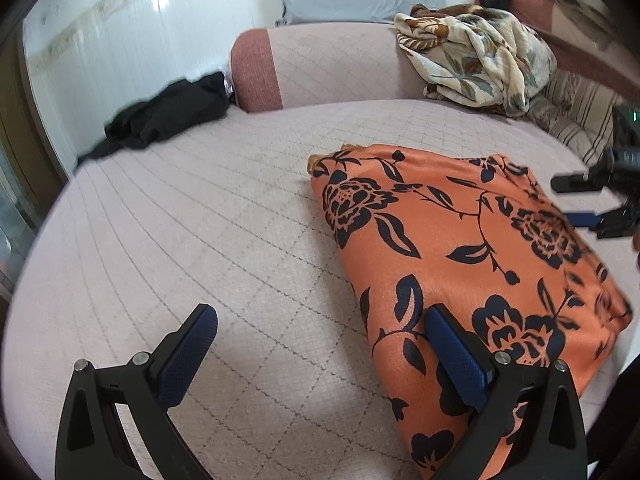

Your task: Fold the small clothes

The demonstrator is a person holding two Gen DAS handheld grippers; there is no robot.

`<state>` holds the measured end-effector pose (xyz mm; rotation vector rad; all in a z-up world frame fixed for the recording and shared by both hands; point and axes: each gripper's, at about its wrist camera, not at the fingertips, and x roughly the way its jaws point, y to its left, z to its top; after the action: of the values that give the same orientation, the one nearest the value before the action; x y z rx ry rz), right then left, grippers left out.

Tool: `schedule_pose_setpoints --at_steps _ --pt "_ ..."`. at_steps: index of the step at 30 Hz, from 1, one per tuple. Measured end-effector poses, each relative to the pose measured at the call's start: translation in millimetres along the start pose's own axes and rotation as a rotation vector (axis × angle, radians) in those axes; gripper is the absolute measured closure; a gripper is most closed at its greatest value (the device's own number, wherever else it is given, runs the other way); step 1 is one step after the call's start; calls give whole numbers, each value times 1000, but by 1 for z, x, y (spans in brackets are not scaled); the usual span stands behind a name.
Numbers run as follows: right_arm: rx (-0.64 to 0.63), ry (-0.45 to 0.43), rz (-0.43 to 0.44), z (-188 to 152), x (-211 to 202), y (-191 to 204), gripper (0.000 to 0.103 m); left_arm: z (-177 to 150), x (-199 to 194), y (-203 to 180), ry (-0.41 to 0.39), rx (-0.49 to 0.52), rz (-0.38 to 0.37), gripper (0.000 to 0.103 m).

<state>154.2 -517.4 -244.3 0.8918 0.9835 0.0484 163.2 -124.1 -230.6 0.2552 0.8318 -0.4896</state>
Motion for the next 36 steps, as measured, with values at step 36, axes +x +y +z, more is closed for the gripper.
schedule_pose_setpoints --at_steps 36 --pt "-27 226 220 -10 40 -22 25 18 51 -22 207 -87 -538 3"
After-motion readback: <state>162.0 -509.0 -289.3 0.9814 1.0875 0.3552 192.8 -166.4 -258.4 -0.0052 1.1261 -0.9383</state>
